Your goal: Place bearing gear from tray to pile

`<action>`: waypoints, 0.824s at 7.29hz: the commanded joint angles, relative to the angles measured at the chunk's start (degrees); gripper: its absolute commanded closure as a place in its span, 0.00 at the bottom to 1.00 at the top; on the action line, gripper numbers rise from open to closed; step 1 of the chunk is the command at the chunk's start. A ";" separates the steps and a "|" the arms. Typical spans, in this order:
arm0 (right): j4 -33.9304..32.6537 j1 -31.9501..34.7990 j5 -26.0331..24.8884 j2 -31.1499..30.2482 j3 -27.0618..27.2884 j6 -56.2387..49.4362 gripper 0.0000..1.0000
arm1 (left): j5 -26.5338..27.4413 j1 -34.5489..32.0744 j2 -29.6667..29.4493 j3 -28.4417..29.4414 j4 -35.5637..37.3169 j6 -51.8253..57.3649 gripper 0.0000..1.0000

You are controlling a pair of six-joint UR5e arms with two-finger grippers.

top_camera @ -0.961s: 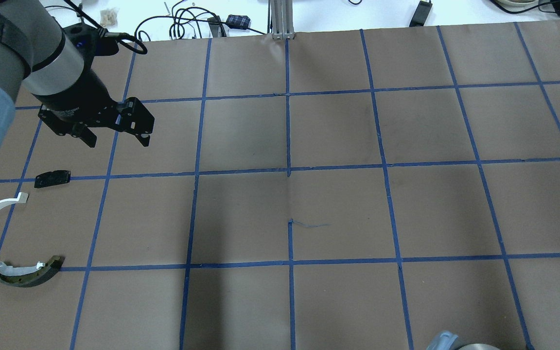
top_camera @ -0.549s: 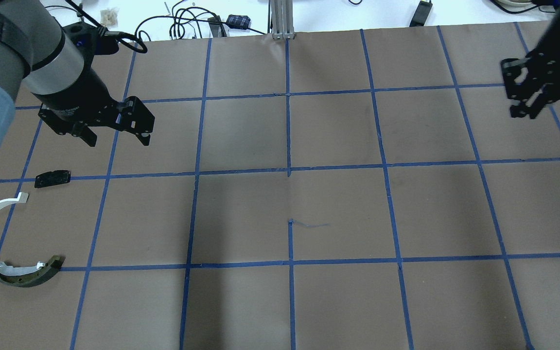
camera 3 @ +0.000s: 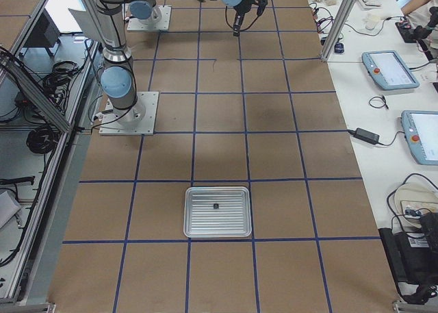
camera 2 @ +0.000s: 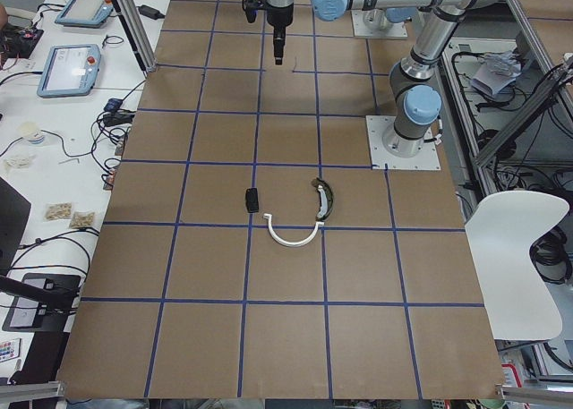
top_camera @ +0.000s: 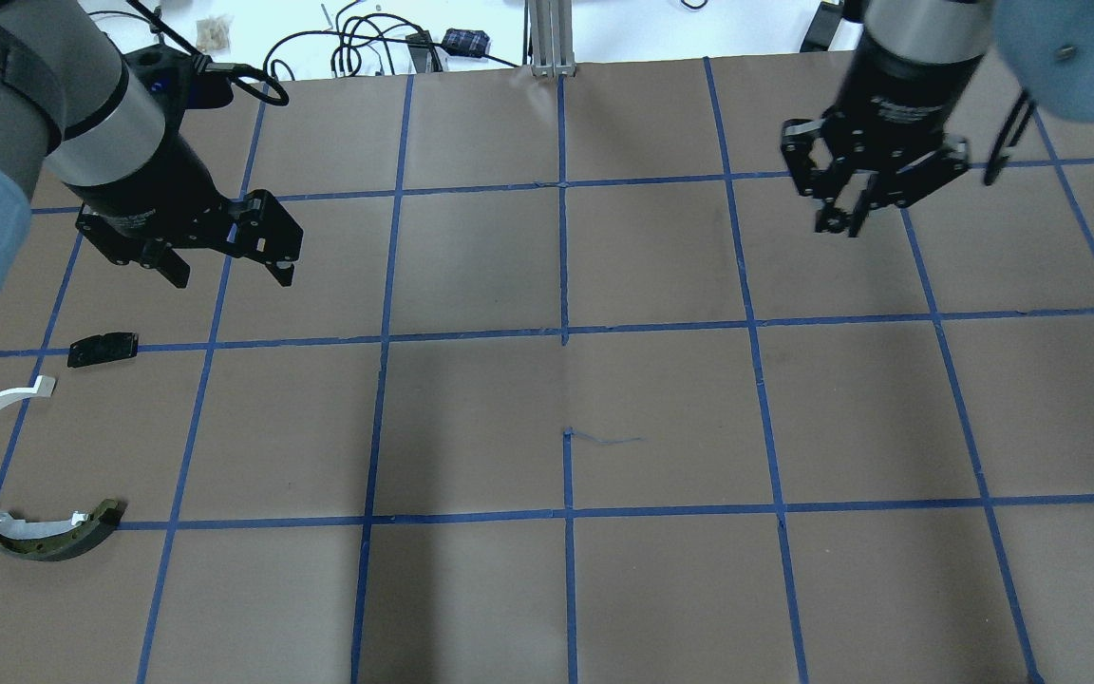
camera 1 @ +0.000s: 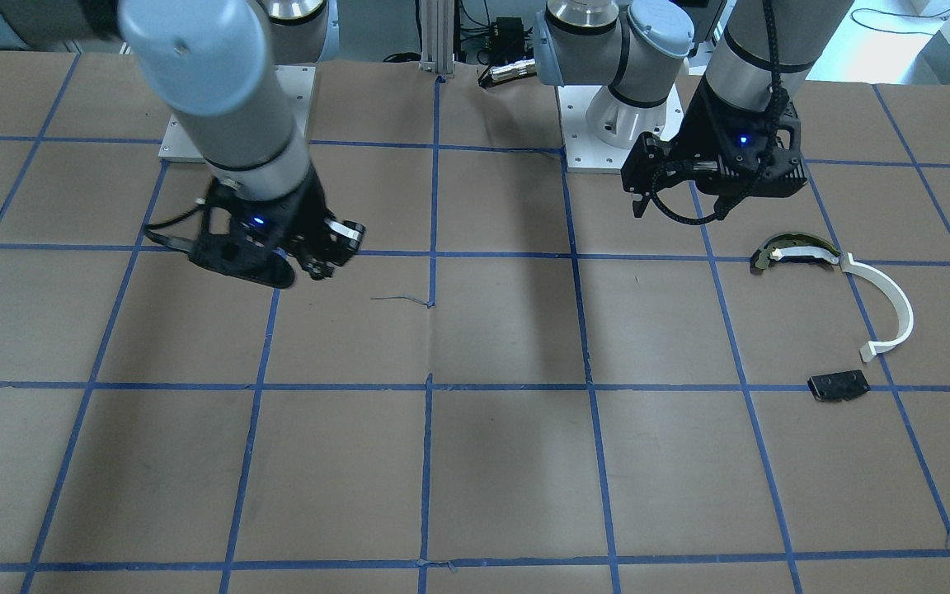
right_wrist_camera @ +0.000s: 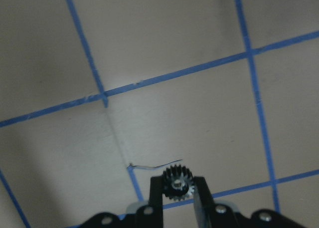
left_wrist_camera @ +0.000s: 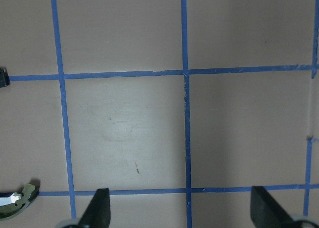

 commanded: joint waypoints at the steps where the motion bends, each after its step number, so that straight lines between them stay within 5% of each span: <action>1: -19.93 9.03 -0.17 12.61 0.29 -2.99 0.85 | -0.03 0.13 -0.12 0.15 0.01 0.07 0.00; 5: -19.85 10.12 -2.72 14.87 0.64 -4.86 0.73 | -0.21 2.66 -1.08 0.07 0.27 0.06 0.00; 6: -19.85 10.12 -2.72 14.78 0.64 -4.34 0.23 | -0.21 3.28 -2.13 -0.63 1.23 -0.02 0.00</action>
